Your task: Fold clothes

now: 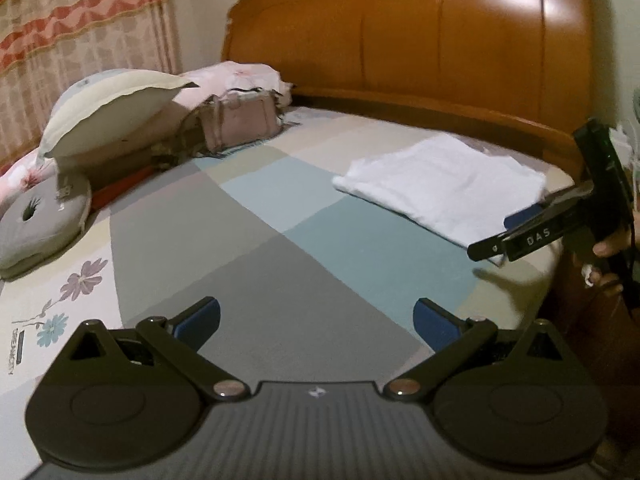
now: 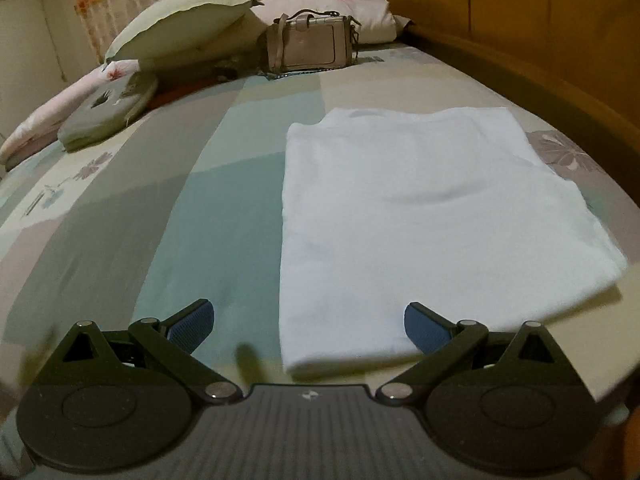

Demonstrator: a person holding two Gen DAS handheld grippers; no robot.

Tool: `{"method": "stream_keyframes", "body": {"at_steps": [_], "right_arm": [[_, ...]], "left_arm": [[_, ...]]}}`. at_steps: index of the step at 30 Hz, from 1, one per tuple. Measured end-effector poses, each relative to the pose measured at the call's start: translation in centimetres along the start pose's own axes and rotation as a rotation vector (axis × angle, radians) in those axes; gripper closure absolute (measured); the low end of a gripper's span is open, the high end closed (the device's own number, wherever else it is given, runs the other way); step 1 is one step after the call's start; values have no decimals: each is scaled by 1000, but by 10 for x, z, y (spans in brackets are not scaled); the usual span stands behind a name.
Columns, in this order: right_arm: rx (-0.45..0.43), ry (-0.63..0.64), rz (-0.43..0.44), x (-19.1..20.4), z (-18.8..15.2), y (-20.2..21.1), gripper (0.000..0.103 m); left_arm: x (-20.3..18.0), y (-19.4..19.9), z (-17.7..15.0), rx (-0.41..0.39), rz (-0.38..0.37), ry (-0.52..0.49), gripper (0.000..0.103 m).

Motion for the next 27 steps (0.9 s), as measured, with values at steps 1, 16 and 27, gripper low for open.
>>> {"method": "stream_keyframes", "body": {"at_steps": [1,16,27], "right_arm": [[-9,8,-4,1,1,3,0],[-102,-50,-266,-113,34,-42,0],[-12,-115,-242,-58,2,34,0]], "left_arm": [[-1,1,0,7,-3,-2,1],[-11,-4,-5,47,-13,-30,1],[-32,-9,-4,48,-73,-23,1]]}}
Point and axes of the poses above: each gripper's, at about its wrist camera, not at the fingertips, and y roughly against the way its jaws point, x to its left, z to its top, the point moved 6 cm from there along -y, roughly the way its jaws point, and after that the axes turned 11 degrees about -x, right-handed, at the moved point
